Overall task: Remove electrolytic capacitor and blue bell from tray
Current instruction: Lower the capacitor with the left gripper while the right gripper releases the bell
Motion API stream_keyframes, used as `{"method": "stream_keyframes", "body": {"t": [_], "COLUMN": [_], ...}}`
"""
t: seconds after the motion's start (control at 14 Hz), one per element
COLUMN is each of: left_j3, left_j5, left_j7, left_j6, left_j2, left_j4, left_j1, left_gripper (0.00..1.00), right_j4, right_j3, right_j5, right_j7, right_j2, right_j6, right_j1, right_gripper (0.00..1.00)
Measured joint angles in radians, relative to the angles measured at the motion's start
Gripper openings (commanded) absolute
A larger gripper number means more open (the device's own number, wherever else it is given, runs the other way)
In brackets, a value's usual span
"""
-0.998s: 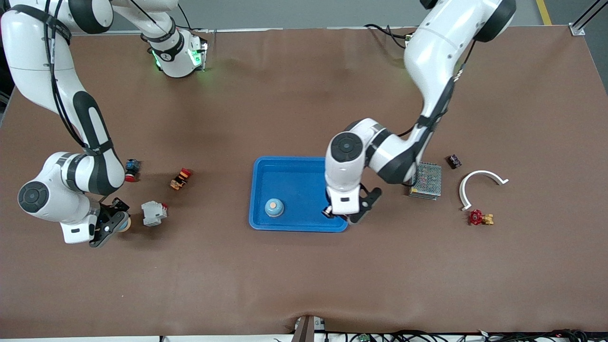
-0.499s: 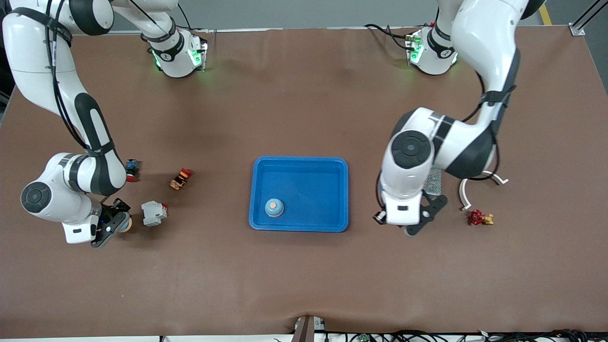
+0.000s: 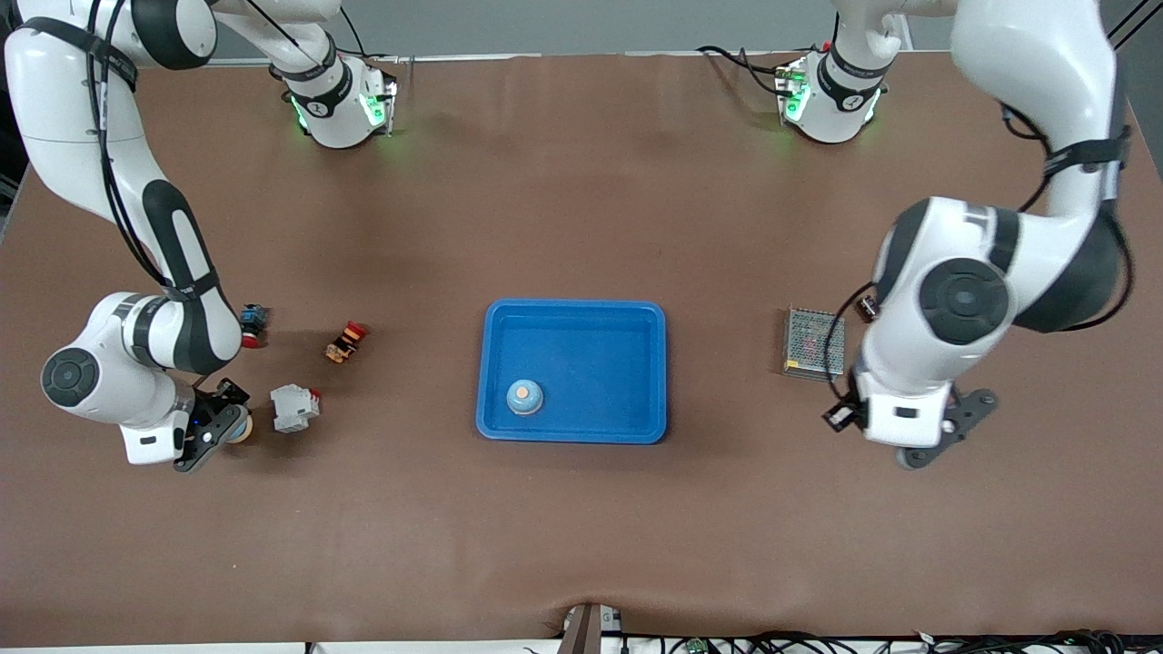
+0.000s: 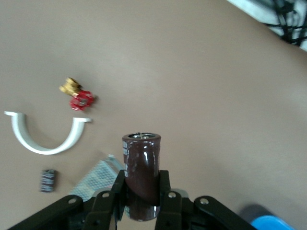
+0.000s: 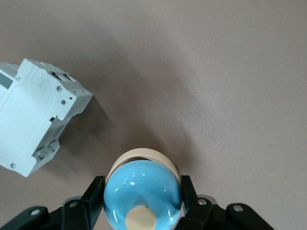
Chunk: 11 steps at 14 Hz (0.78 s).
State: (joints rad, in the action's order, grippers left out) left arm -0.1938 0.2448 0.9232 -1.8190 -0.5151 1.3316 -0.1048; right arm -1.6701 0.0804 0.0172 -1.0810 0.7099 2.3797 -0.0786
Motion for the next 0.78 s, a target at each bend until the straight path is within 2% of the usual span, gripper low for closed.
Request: {"method": "stream_keyframes", "body": {"t": [0.07, 0.14, 0.21, 0.29, 0.64, 0.78], "left_j3": [0.000, 0.000, 0.000, 0.000, 0.000, 0.000], "left_j5": [-0.005, -0.007, -0.008, -0.008, -0.009, -0.009], "left_j7": [-0.045, -0.090, -0.130, -0.169, -0.387, -0.462], "left_j6": [0.017, 0.029, 0.037, 0.042, 0.048, 0.048], "left_j2": [0.009, 0.016, 0.020, 0.021, 0.046, 0.053], "left_j4": [0.002, 0.007, 0.011, 0.018, 0.092, 0.118], "left_j1": [0.028, 0.055, 0.079, 0.102, 0.228, 0.274], "left_gripper": [0.00, 0.00, 0.00, 0.00, 0.00, 0.00], "right_j4": [0.000, 0.000, 0.000, 0.000, 0.003, 0.031], "right_j3": [0.000, 0.000, 0.000, 0.000, 0.000, -0.002], "right_j5": [0.001, 0.001, 0.002, 0.005, 0.030, 0.069], "right_j7": [0.000, 0.000, 0.000, 0.000, 0.002, 0.004], "right_j2": [0.000, 0.000, 0.001, 0.001, 0.001, -0.003], "right_j6": [0.003, 0.007, 0.009, 0.009, 0.004, -0.068], "right_j1": [0.000, 0.000, 0.000, -0.001, -0.002, -0.002], "right_gripper": [0.44, 0.75, 0.92, 1.00, 1.00, 1.00]}}
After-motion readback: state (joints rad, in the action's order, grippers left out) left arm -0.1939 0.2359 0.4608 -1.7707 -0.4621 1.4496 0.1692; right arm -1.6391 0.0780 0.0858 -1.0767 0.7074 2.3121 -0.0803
